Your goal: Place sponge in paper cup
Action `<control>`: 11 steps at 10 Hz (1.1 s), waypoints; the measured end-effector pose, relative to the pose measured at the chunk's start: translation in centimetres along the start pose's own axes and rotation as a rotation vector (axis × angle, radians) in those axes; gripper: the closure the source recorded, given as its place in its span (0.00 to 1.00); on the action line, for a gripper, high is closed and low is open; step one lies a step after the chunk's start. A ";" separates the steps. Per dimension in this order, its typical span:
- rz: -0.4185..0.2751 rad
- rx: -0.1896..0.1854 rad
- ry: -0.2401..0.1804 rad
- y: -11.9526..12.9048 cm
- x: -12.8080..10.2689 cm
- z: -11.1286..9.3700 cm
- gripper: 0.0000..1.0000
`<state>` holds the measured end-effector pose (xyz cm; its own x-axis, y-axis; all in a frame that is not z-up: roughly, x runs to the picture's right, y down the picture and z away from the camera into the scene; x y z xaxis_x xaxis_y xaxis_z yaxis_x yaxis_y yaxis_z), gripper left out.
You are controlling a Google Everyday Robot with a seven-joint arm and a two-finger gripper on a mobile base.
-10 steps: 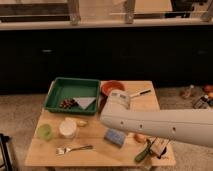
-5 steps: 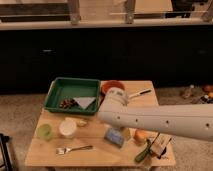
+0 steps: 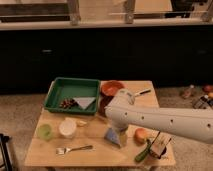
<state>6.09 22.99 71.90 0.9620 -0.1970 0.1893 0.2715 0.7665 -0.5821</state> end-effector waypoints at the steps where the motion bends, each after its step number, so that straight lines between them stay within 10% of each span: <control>1: 0.055 0.019 -0.017 0.3 -0.2 0.3 0.20; 11: 0.416 0.190 -0.196 -0.1 0.9 3.7 0.20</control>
<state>6.82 25.04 75.04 0.9589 0.2538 0.1272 -0.1619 0.8570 -0.4891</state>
